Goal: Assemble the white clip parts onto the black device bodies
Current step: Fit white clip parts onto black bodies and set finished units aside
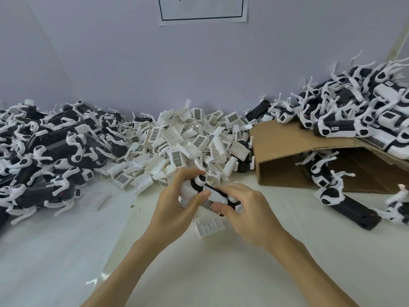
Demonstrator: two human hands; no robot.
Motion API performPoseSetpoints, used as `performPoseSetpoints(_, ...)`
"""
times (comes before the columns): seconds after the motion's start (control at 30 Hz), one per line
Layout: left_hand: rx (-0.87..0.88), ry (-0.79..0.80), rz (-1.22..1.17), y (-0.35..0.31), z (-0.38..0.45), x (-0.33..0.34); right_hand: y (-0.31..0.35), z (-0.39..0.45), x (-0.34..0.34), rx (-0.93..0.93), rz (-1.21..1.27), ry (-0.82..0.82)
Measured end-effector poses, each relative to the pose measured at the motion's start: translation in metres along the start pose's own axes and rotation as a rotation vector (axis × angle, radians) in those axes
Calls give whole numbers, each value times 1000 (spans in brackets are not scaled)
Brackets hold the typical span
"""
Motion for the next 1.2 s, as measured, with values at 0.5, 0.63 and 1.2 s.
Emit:
performPoseSetpoints(0.5, -143, 120, 78, -1, -2, -3, -9, -2, 14, 199, 471, 236)
performPoseSetpoints(0.63, -105, 109, 107, -4, -1, -1, -10, -1, 12, 215, 408, 168)
performPoseSetpoints(1.2, -129, 27, -105, -3, 1, -1, -11, 0, 7, 201, 516, 53)
Point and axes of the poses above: each hand's wrist, its own z-axis towards the middle knuckle, its own x-axis out of the palm, y = z × x, the point moved 5 cm from there along z, towards the middle knuckle, and after that the axes turned 8 degrees about y, right-handed, at the moved point
